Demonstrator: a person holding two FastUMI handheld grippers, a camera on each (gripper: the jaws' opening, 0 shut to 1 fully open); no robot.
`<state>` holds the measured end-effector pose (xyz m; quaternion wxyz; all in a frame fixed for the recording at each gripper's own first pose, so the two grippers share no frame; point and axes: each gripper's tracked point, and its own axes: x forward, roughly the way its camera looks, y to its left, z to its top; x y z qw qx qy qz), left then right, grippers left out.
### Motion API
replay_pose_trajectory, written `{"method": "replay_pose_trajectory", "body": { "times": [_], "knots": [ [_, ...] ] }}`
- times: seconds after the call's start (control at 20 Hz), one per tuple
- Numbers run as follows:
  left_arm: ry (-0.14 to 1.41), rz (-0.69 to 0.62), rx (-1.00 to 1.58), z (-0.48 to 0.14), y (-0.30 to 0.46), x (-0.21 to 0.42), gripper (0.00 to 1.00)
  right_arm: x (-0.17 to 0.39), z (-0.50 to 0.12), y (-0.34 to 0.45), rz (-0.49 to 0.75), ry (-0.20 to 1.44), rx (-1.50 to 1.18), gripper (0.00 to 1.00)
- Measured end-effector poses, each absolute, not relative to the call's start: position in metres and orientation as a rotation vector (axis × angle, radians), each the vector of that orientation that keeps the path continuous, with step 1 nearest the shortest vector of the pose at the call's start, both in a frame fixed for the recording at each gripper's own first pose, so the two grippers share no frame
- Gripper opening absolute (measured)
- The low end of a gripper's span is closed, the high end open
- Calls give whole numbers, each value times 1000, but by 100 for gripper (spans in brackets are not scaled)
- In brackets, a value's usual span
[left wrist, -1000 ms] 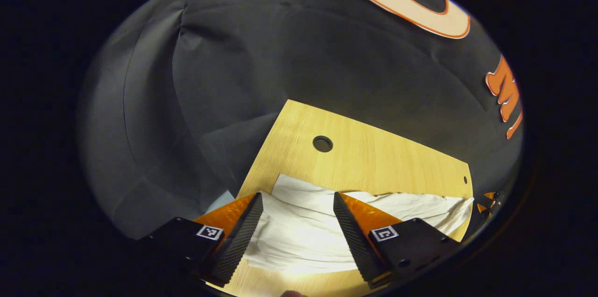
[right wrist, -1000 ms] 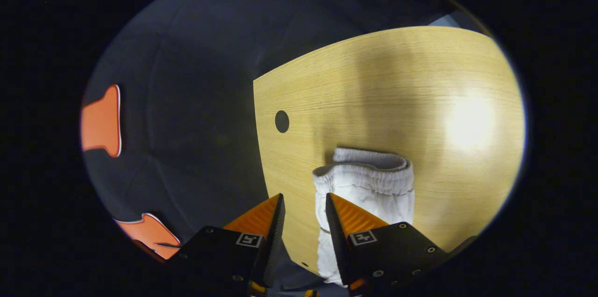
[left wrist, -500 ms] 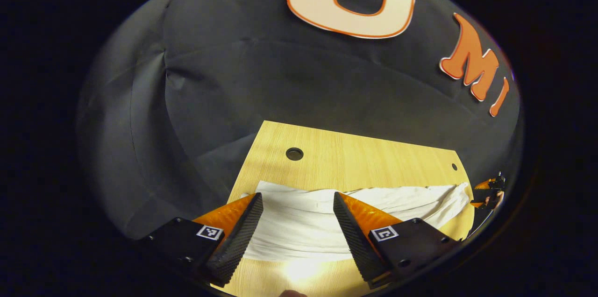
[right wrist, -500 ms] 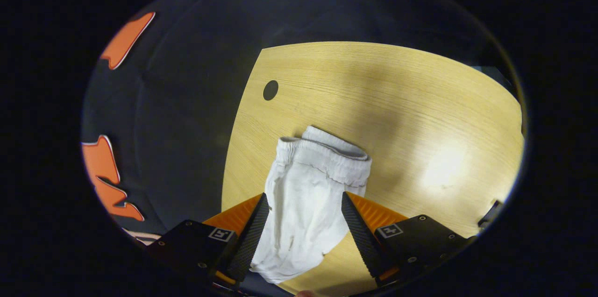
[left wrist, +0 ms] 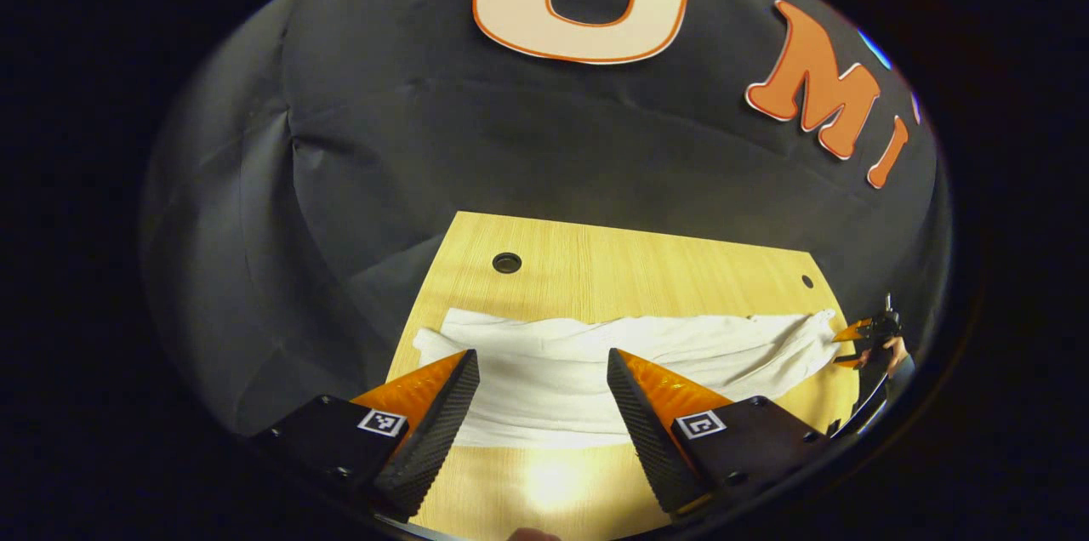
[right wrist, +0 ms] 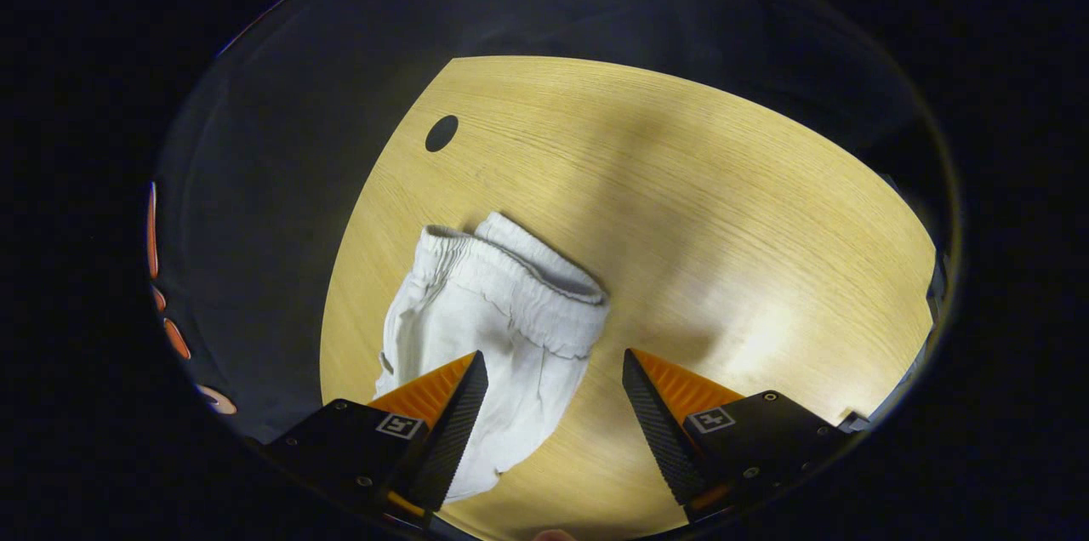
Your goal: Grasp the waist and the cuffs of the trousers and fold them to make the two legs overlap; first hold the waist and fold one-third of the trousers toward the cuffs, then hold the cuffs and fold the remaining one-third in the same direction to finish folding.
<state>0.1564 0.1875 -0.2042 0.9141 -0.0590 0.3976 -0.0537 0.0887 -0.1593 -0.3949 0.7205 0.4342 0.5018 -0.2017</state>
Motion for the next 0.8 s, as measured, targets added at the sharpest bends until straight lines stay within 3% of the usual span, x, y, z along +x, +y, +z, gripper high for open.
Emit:
{"method": "replay_pose_trajectory", "body": {
  "times": [0.15, 0.4, 0.5, 0.6, 0.65, 0.75, 0.8],
  "knots": [
    [773, -83, 51, -194, 186, 152, 100, 99, -406, -168, -482, 1077, 922, 97],
    [743, -101, 87, -183, 145, 132, 100, 116, -412, -179, -516, 1001, 875, 93],
    [745, -116, 76, -185, 126, 126, 100, 113, -417, -187, -525, 992, 830, 78],
    [760, -114, 71, -191, 117, 121, 100, 117, -415, -184, -493, 970, 814, 48],
    [768, -117, 65, -193, 111, 118, 100, 117, -414, -182, -479, 951, 835, 38],
    [783, -126, 56, -197, 99, 113, 100, 115, -411, -182, -479, 937, 876, 18],
    [785, -130, 62, -198, 96, 109, 100, 116, -407, -182, -470, 931, 891, 15]
  ]
}}
